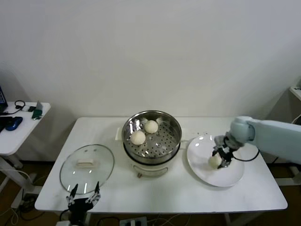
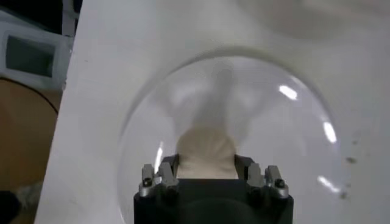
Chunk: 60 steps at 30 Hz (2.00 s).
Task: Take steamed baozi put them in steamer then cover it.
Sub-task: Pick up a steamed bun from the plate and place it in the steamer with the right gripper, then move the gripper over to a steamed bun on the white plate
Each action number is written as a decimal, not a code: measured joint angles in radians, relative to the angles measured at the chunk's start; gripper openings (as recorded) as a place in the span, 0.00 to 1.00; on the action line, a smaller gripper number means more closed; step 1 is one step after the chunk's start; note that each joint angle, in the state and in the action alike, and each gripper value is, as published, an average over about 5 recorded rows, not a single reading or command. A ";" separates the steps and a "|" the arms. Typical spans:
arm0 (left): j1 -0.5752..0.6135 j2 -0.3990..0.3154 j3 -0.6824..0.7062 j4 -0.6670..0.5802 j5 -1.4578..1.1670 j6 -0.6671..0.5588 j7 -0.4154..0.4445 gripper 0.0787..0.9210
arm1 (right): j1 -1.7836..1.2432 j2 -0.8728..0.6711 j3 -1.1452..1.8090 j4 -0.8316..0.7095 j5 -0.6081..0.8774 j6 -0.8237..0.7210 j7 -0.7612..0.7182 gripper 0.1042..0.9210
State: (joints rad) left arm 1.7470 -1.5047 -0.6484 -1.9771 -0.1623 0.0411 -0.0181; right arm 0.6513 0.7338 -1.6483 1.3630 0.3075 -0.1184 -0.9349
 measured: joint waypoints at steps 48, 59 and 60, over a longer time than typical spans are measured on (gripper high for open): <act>-0.004 0.007 -0.019 -0.007 -0.011 -0.012 -0.010 0.88 | 0.042 0.522 0.089 0.080 -0.405 0.463 0.001 0.82; -0.001 0.010 -0.010 -0.014 -0.004 -0.013 -0.010 0.88 | 0.219 0.425 0.041 -0.006 -0.136 0.437 -0.097 0.88; -0.001 0.011 -0.010 -0.013 -0.004 -0.014 -0.010 0.88 | 0.242 0.404 0.025 -0.015 -0.092 0.422 -0.111 0.88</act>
State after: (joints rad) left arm 1.7456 -1.4938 -0.6579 -1.9905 -0.1659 0.0272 -0.0281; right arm 0.8935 1.1380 -1.6228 1.3482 0.2160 0.3032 -1.0456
